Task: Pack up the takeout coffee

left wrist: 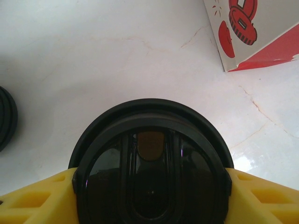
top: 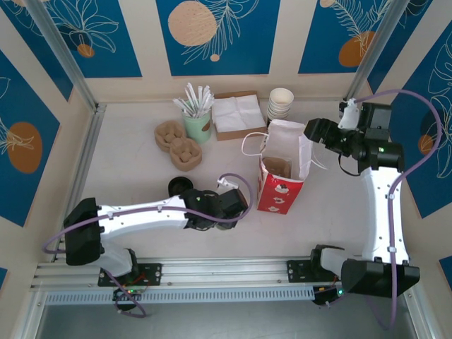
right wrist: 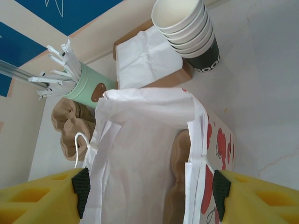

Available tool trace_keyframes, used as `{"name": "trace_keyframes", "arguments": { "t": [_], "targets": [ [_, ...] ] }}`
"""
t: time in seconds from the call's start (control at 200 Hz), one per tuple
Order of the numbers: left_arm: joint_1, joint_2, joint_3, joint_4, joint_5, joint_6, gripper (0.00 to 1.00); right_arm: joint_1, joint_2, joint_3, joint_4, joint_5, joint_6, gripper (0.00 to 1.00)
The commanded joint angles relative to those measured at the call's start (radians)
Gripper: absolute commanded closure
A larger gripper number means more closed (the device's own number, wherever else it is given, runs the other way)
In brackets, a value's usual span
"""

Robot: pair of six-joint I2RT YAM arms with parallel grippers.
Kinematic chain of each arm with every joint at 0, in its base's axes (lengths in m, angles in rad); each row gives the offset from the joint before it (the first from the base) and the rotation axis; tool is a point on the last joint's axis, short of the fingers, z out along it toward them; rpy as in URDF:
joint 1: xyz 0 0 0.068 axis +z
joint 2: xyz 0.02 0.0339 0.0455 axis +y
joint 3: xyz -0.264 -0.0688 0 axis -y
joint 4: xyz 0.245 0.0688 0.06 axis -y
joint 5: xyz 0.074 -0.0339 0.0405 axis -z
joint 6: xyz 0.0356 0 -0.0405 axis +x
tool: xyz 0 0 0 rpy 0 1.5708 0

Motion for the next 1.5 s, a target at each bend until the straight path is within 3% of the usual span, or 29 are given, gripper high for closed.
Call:
{"name": "trace_keyframes", "arguments": {
  "t": [0.0, 0.585, 0.99, 1.095, 1.18, 1.325, 1.49],
  "targets": [
    [0.017, -0.049, 0.032, -0.047, -0.012, 0.046, 0.35, -0.004, 0.062, 0.046, 0.002, -0.049, -0.09, 0.28],
    [0.218, -0.103, 0.219, -0.199, 0.162, 0.183, 0.35, 0.073, 0.398, 0.296, -0.108, -0.132, -0.719, 0.29],
    [0.278, -0.096, 0.297, -0.248, 0.232, 0.211, 0.35, 0.142, 0.587, 0.436, -0.262, -0.099, -0.952, 0.31],
    [0.283, -0.097, 0.303, -0.25, 0.235, 0.215, 0.35, 0.15, 0.605, 0.447, -0.268, -0.104, -0.957, 0.37],
    [0.283, -0.105, 0.307, -0.248, 0.241, 0.217, 0.35, 0.166, 0.621, 0.457, -0.278, -0.088, -0.958, 0.48],
    [0.284, -0.122, 0.323, -0.254, 0.254, 0.225, 0.35, 0.194, 0.63, 0.481, -0.274, -0.074, -0.91, 0.9],
    [0.284, -0.152, 0.351, -0.281, 0.254, 0.231, 0.35, 0.237, 0.592, 0.459, -0.214, -0.036, -0.785, 0.98]
  ]
}}
